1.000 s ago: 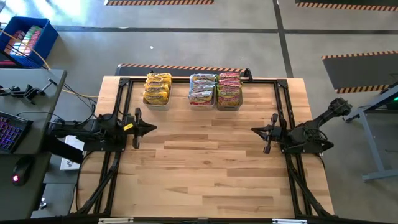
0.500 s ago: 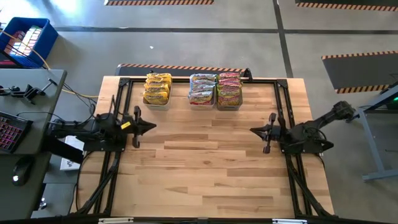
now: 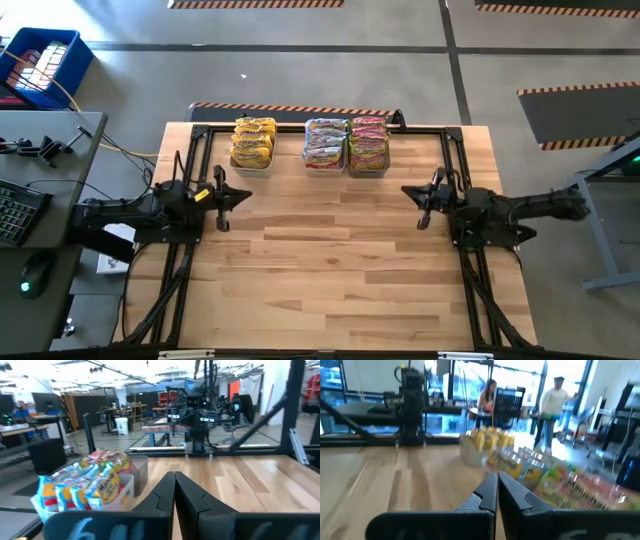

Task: Sort Maruchan noodles
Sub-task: Return to Home Position

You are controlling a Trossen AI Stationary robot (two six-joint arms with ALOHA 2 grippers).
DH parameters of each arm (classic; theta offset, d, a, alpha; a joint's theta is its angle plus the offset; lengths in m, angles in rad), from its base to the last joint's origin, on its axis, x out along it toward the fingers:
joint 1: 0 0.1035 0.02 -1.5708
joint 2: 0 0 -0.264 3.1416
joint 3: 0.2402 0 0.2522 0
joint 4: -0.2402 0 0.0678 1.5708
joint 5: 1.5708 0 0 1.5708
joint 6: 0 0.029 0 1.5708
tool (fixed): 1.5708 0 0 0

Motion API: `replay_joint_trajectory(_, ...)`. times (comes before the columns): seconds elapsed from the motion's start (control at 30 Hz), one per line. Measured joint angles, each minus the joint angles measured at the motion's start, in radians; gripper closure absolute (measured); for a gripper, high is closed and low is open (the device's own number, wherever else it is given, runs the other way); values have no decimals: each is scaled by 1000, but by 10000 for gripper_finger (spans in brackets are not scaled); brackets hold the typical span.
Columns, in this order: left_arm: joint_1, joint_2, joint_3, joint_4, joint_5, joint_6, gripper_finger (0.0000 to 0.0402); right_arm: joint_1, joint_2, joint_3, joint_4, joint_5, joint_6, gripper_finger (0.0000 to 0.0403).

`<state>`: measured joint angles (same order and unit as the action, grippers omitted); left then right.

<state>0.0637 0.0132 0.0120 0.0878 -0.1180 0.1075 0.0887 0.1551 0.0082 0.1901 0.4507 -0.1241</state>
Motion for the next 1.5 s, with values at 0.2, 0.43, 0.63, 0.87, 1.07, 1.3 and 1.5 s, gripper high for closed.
replay_joint_trajectory(0.2, 45, 0, 0, 60, -2, 27, 401, -170, 1, 0, 39, -116, -23, 402)
replay_joint_trajectory(0.43, 81, 0, 0, 42, 57, -26, 401, -312, 2, 0, -49, -219, 94, 402)
replay_joint_trajectory(0.63, 81, 0, 0, 38, 56, -7, 401, -343, 2, 0, -62, -219, 74, 402)
replay_joint_trajectory(0.87, 81, 0, 0, -5, 56, 15, 401, -344, 3, 0, -140, -220, 64, 402)
replay_joint_trajectory(1.07, 81, 0, 0, -73, 56, 2, 401, -344, 2, 2, -142, -220, 64, 402)
replay_joint_trajectory(1.3, 81, 3, 0, -69, 55, -79, 401, -344, 2, 2, -142, -220, 64, 402)
replay_joint_trajectory(1.5, 81, 3, 0, -69, 55, -88, 401, -344, 2, 2, -144, -219, 64, 402)
